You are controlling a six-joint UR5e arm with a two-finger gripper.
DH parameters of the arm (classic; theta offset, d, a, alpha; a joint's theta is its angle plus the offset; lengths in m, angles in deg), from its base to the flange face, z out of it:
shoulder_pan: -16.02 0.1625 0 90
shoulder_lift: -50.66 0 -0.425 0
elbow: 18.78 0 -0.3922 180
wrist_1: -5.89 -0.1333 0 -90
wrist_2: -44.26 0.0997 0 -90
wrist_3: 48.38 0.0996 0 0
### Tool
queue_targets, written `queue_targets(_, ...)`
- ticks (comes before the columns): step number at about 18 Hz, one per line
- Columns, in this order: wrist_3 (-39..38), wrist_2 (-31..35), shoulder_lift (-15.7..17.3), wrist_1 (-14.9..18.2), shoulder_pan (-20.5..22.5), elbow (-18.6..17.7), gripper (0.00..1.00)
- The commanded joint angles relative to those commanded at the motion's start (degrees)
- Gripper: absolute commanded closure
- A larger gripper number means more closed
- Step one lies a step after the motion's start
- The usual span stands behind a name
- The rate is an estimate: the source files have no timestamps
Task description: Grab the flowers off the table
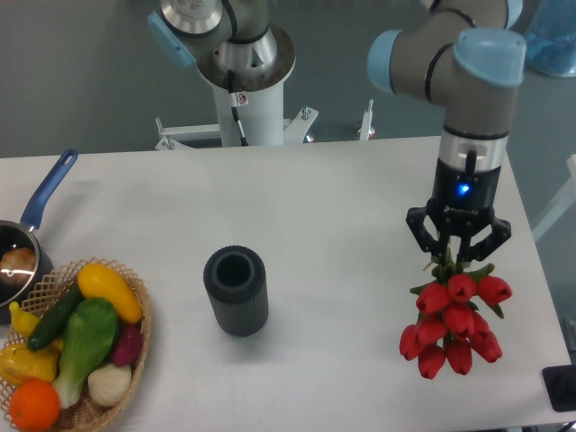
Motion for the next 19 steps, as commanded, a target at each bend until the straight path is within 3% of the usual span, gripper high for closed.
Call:
queue_targets(4, -2.02, -4.58, 1.06, 0.0, 1.59, -0.09, 0.96)
queue_targets(19, -2.2, -8.71, 2.56, 0.0, 4.22, -0.18, 0.96)
